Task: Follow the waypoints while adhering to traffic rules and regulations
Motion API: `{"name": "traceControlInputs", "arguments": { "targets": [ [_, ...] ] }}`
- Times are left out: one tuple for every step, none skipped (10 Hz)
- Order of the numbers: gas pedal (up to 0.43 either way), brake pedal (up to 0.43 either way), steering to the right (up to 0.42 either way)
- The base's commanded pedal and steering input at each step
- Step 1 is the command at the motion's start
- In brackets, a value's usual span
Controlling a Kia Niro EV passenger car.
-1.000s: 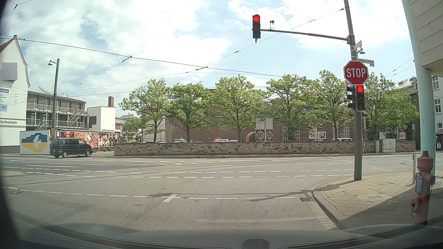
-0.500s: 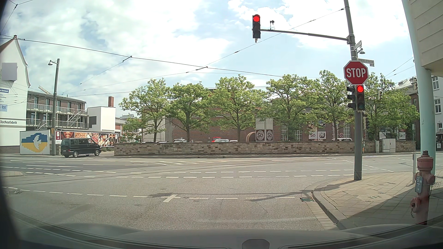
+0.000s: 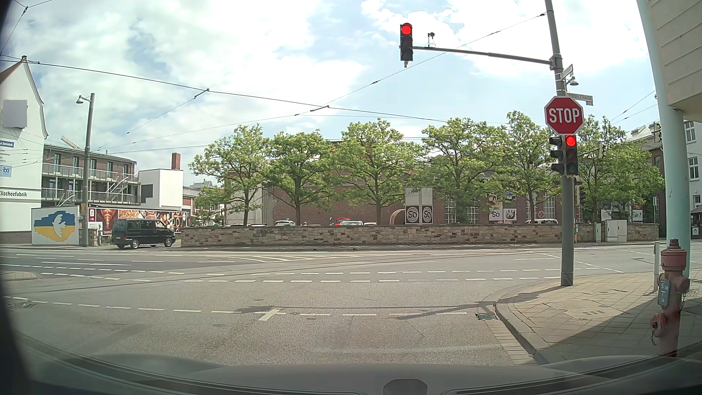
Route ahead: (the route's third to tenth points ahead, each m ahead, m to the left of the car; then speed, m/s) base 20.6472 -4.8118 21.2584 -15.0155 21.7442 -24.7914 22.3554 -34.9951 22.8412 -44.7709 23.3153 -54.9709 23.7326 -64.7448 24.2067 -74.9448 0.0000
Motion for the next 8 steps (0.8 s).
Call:
{"name": "traceControlInputs", "arguments": {
  "targets": [
    [0.0, 0.323, 0.035],
    [0.0, 0.323, 0.035],
    [0.0, 0.323, 0.036],
    [0.0, 0.323, 0.035],
    [0.0, 0.323, 0.035],
    [0.0, 0.317, 0.035],
    [0.0, 0.323, 0.036],
    [0.0, 0.317, 0.036]
  ]
}}
